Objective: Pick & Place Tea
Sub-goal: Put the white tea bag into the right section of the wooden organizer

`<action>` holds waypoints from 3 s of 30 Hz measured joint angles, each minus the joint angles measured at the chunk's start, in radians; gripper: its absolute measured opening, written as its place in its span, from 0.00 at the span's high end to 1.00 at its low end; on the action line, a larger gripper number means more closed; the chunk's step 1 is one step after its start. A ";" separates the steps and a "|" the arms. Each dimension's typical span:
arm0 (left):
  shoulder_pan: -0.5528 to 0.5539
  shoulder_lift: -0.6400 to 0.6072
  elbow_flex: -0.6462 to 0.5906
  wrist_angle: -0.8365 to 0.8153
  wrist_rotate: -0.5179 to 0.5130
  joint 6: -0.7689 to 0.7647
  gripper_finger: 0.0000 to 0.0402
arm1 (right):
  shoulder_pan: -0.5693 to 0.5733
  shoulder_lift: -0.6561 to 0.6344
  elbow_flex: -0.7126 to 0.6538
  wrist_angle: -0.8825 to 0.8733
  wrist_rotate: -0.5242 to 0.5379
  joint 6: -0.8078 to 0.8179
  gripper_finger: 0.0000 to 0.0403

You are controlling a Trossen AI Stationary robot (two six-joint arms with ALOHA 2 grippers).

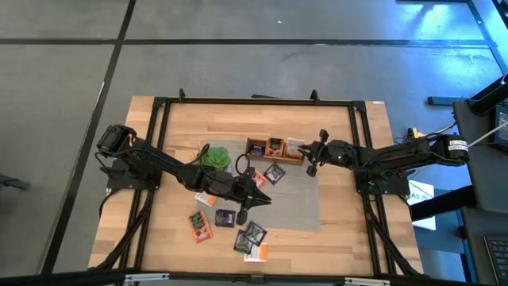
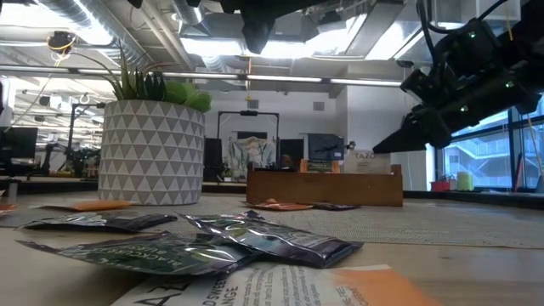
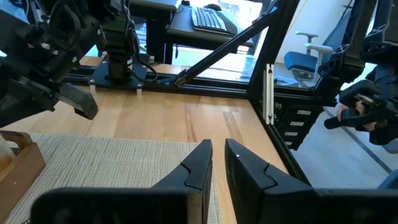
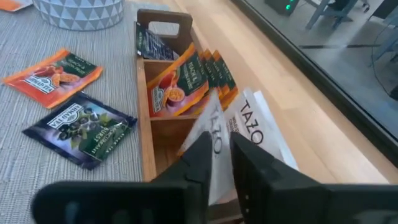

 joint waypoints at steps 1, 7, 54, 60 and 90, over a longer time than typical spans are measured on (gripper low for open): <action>0.000 0.000 0.000 0.000 0.000 0.000 0.90 | 0.000 0.000 0.000 0.003 0.000 -0.001 0.83; 0.000 0.000 0.000 -0.001 0.000 0.000 0.90 | 0.000 0.000 0.000 0.001 0.000 -0.047 0.75; 0.001 0.000 0.000 -0.014 -0.030 0.048 0.90 | 0.001 -0.001 0.000 -0.004 0.000 -0.047 0.74; 0.001 0.000 0.000 -0.014 -0.030 0.071 0.89 | 0.001 -0.001 0.000 -0.004 0.000 -0.047 0.74; 0.087 0.149 -0.001 -0.122 -0.090 -0.022 0.90 | 0.001 -0.001 0.000 -0.010 0.000 -0.048 0.74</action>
